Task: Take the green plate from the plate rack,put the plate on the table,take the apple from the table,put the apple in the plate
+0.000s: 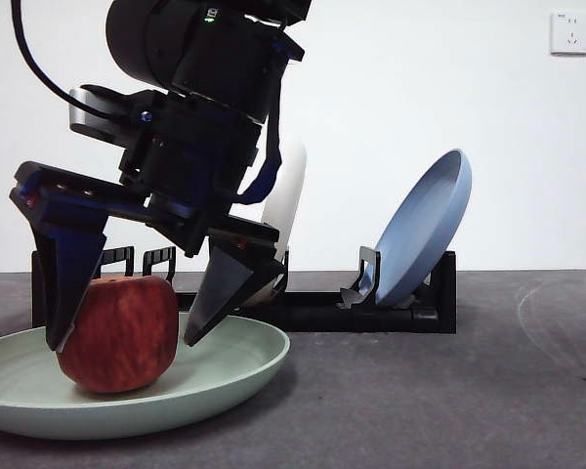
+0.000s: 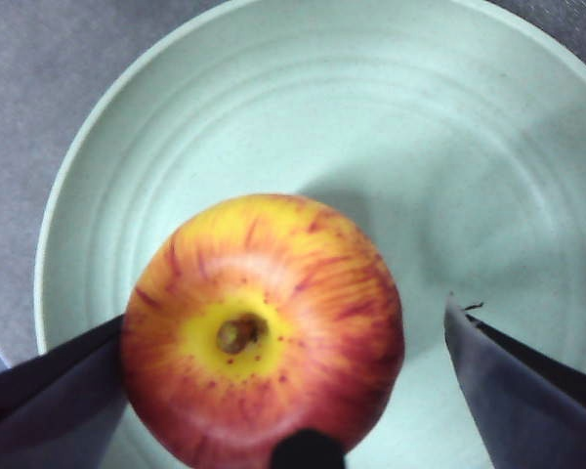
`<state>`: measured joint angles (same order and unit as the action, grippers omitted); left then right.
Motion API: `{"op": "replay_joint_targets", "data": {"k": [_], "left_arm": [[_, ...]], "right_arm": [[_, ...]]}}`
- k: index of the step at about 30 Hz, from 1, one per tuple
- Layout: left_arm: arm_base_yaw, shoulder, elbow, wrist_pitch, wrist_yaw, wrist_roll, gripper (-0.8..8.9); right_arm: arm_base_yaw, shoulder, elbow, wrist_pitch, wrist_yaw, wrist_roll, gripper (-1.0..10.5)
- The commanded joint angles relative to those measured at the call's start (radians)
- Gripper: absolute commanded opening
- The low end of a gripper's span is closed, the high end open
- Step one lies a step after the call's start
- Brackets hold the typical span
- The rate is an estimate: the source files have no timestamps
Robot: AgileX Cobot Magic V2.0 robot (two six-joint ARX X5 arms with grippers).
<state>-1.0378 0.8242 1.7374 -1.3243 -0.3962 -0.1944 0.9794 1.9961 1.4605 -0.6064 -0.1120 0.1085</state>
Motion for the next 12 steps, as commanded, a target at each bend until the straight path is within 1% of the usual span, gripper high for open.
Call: {"op": "replay_joint_targets", "data": {"k": [1, 7, 10, 12], "left_arm": [[-0.002, -0.005, 0.001, 0.000, 0.004, 0.008, 2.60], [-0.002, -0.005, 0.001, 0.000, 0.003, 0.008, 2.60], [-0.002, -0.004, 0.001, 0.000, 0.003, 0.008, 2.60], [-0.002, -0.004, 0.001, 0.000, 0.003, 0.009, 2.60]], "right_arm": [[0.002, 0.015, 0.010, -0.022, 0.001, 0.004, 5.1], [0.001, -0.008, 0.117, -0.184, 0.010, -0.005, 5.0], [0.001, -0.027, 0.209, -0.317, 0.016, -0.034, 5.0], [0.001, -0.047, 0.277, -0.421, 0.035, -0.064, 5.0]]}}
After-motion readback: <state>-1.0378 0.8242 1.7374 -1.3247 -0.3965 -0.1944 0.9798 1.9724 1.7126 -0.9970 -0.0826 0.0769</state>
